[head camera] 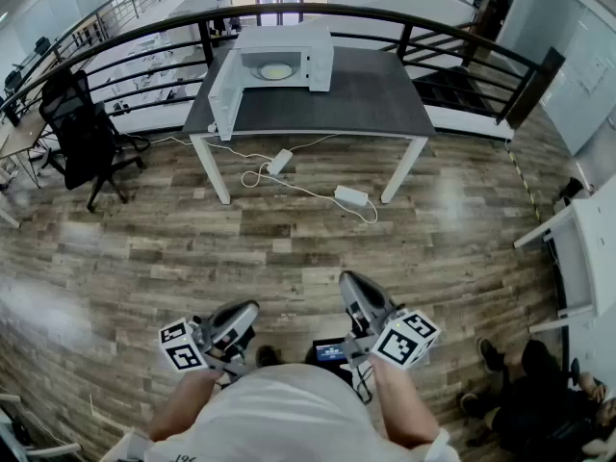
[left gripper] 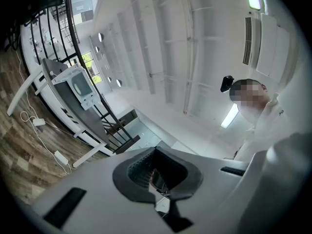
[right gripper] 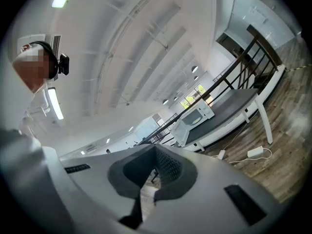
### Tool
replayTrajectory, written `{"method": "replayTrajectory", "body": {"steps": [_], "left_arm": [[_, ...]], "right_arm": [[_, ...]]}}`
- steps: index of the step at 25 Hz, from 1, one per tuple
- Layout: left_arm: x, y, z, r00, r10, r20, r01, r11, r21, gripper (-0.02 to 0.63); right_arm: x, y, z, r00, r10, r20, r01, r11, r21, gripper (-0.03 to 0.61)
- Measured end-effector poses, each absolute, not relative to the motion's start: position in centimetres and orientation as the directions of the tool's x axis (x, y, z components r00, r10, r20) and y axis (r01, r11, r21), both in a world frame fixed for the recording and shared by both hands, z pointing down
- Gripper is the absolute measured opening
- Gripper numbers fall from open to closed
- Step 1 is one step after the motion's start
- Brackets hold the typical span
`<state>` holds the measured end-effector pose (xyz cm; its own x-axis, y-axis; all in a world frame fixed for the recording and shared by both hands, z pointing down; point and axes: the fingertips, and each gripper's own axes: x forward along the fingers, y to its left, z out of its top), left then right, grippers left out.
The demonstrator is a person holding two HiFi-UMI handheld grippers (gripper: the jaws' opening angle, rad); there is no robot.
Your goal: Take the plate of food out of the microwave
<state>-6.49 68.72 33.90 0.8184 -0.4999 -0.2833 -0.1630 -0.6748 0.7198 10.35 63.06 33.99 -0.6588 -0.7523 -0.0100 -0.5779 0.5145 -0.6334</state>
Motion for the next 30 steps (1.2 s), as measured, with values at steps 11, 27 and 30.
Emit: {"method": "replayTrajectory", "body": {"steps": [11,27,30], "left_arm": [[-6.2,67.0,33.9,0.809,-0.529,-0.257,-0.208,-0.666,0.716,0.005],[-6.2,66.8,34.1,0.803,-0.543,-0.246,-0.218,-0.652,0.726,0.005],[-6.2,67.0,34.2,0.802,-0.544,-0.245,-0.218,-0.65,0.728,0.005]], "right_arm": [[11.1,62.4,33.8,-0.651,-0.759,-0.008,-0.601,0.521,-0.606,-0.009],[10.7,61.7,34.3,-0.662,-0.749,0.032,-0.614,0.517,-0.597,-0.009],[10.6,61.8,34.3,-0.662,-0.749,0.034,-0.616,0.517,-0.594,-0.009]]}}
